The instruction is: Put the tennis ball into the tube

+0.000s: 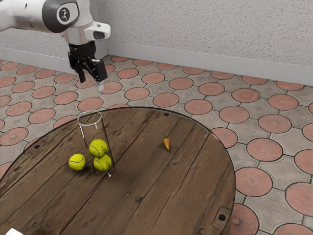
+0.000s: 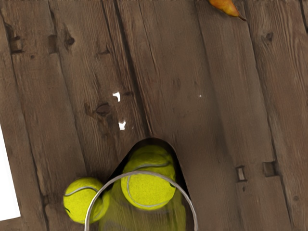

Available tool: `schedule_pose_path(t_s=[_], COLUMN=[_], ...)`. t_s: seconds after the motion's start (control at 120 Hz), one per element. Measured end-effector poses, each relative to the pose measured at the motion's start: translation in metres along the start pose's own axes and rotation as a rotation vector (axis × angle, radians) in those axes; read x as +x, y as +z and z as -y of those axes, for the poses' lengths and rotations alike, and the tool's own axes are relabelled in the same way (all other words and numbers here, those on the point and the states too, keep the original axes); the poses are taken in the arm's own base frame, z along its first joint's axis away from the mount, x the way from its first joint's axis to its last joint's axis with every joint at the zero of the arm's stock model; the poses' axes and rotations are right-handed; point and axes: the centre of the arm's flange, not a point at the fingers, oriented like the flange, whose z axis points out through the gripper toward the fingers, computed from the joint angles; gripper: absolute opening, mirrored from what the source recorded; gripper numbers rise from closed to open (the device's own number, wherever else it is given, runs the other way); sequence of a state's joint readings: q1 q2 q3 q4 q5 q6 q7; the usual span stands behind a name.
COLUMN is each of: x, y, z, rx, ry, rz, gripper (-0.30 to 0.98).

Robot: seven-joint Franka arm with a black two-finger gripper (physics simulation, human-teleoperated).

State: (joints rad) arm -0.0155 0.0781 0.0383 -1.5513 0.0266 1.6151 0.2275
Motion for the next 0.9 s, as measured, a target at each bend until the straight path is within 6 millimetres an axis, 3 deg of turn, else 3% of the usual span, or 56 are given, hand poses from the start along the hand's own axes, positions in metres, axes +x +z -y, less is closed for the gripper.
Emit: schedule_pose_path(t_s=[0.308, 0.442, 0.758, 0.9], x=[0.0, -0.016, -0.035, -0.042], y=[0.0, -0.018, 0.002, 0.02], z=[0.0, -0.005, 0.007, 0.043], rx=[0.003, 0.0, -0.037, -0.041], ry=[0.001, -0.047, -0.478, -0.714], rz=[0.003, -0.028, 0.015, -0.003], gripper=[0.69, 0.69, 0.69, 0.69])
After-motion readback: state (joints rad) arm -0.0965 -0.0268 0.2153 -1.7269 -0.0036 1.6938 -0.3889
